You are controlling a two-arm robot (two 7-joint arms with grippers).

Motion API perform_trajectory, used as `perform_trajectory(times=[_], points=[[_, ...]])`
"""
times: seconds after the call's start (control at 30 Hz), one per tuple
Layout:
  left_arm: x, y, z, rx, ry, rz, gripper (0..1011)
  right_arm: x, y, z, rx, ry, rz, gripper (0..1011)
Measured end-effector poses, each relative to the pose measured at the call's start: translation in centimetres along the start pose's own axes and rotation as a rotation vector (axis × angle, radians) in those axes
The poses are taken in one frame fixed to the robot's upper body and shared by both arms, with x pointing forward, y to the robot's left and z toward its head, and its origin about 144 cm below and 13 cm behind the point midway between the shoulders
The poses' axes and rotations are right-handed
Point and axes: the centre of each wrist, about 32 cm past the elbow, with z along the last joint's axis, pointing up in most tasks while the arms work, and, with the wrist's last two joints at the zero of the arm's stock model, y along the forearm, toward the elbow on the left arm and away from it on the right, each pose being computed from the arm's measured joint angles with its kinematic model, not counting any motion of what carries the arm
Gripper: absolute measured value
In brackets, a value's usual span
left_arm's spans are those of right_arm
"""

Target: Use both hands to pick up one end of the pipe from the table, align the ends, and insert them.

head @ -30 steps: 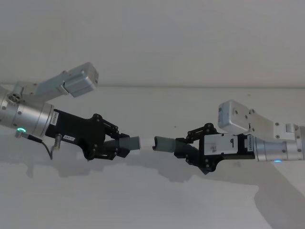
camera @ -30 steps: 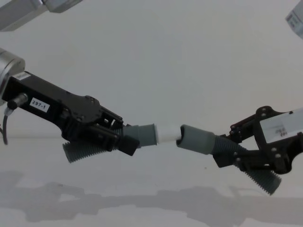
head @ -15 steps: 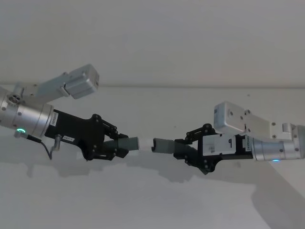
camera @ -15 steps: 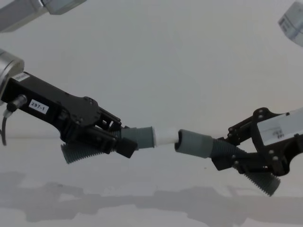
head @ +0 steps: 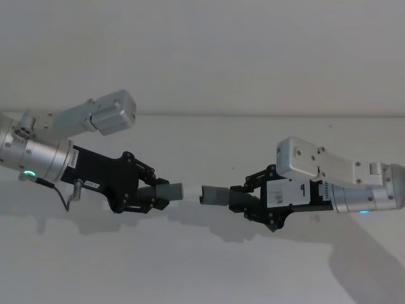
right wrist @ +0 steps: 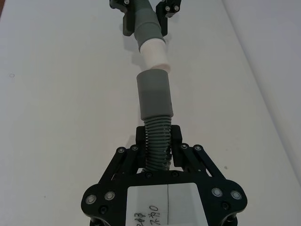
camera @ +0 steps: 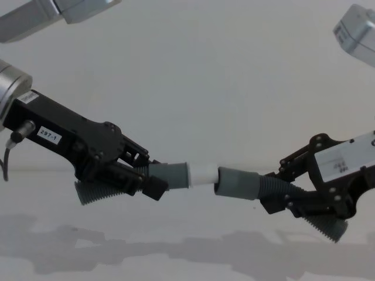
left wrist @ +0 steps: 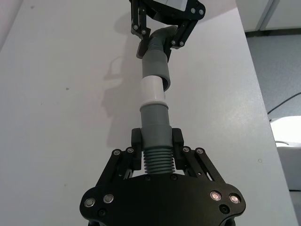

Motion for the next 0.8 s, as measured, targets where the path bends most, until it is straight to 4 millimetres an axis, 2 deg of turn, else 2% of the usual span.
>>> perform_trajectory(times=[0.8], points=[[-0.28,-0.19,0.48,0.056,-0.045,0.022,367,0.18,0.22,0.92,-0.042,-0.001,0.001,292]])
